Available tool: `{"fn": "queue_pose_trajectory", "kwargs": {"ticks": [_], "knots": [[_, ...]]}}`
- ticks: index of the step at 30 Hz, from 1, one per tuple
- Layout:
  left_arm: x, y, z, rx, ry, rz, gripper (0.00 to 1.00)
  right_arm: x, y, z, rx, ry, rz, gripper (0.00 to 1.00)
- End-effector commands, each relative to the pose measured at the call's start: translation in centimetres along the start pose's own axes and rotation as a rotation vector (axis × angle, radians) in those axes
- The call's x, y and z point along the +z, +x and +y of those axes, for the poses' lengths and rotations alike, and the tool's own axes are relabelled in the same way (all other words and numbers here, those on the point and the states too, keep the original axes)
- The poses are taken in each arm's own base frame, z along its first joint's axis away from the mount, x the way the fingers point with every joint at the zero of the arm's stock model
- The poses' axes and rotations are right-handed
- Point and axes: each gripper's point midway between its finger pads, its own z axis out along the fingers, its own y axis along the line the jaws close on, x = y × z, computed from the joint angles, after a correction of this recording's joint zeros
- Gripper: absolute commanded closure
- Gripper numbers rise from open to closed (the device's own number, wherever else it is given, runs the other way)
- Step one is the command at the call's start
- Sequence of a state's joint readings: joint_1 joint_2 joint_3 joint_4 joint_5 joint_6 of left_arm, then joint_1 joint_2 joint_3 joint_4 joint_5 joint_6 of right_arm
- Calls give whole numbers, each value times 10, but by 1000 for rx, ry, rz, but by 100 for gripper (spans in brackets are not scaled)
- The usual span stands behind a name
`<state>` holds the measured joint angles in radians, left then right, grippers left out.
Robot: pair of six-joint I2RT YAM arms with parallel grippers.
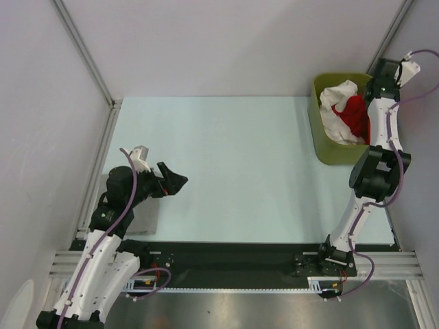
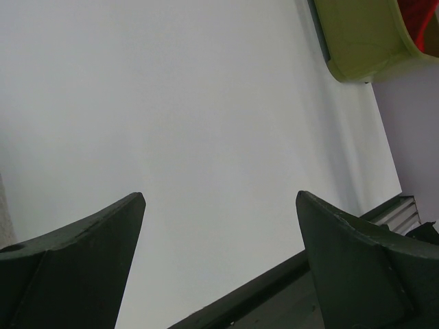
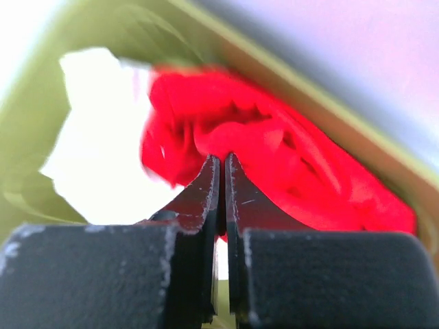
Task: Fold and stack the t-shirts
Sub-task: Grab the tshirt from the pile, then move the tshirt to the center of the board
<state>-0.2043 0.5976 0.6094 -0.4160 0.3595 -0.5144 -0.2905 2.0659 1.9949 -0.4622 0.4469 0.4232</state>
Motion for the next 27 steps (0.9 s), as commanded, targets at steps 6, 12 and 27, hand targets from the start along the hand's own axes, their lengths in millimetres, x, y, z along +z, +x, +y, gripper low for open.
{"fn": "queue_pose_trajectory", "kwargs": {"ticks": [6,12,27], "knots": [[-11,-22,0,-6,-68,-49,2,-190,-234,69,106,-298,-602,100],[-19,-20,-1,-40,-102,-11,4,-303,-328,63,331,-503,-907,100],[-35,-39,-16,-42,-106,-42,6,-530,-398,19,941,-1226,-1170,100]]}}
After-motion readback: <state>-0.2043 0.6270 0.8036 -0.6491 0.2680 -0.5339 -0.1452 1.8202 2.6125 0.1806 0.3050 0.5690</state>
